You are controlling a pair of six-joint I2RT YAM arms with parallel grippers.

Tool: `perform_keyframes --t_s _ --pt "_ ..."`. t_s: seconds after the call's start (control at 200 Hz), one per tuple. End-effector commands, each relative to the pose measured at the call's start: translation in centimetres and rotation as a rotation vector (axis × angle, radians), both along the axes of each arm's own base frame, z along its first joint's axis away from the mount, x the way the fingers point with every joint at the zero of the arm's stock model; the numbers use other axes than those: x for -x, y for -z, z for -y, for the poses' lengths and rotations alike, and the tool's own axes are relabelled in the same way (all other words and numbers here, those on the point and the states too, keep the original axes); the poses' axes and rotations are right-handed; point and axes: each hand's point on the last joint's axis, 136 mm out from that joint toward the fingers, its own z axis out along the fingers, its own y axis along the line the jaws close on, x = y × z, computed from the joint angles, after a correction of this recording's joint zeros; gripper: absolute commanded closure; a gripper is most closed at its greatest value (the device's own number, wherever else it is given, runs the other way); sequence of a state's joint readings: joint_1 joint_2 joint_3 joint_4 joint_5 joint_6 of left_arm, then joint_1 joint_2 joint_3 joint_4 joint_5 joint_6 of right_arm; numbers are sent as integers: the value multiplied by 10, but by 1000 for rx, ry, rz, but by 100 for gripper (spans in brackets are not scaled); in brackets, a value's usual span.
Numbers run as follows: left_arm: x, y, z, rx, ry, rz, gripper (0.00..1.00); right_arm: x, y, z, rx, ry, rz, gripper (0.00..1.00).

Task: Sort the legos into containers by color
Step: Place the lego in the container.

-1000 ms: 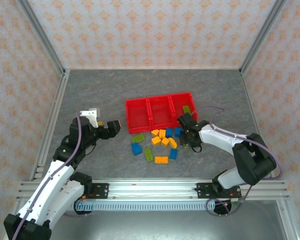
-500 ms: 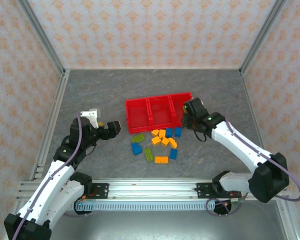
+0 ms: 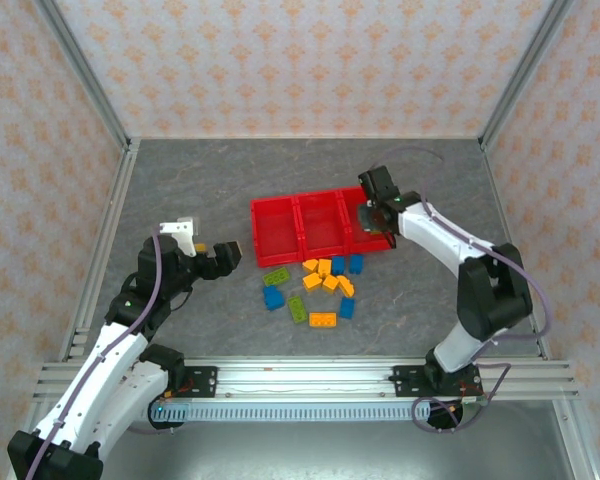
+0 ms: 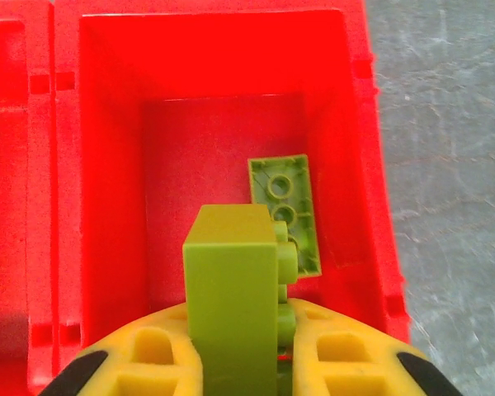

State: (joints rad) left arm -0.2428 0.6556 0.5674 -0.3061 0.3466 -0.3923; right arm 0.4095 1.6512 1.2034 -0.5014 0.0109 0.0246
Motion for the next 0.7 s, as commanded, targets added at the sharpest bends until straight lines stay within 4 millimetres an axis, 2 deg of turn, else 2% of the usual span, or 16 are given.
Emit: perform_keyframes --t_s 0.0,0.06,0.205,0.41,0.516,0.696 --pt "1 -8 7 20 32 36 1 -19 -11 -6 0 -34 31 92" --pt "1 -9 7 20 33 38 1 -23 -8 -6 10 -30 19 88" --pt "2 -10 8 23 38 41 1 -27 0 -9 13 -28 -5 71" --pt "2 -10 8 24 42 43 1 -24 1 -9 7 -19 -15 60" --pt "2 -10 8 23 41 43 1 -22 -4 -8 -7 -12 -11 55" --pt "2 -10 7 19 33 40 1 -12 -25 -7 -54 17 11 43"
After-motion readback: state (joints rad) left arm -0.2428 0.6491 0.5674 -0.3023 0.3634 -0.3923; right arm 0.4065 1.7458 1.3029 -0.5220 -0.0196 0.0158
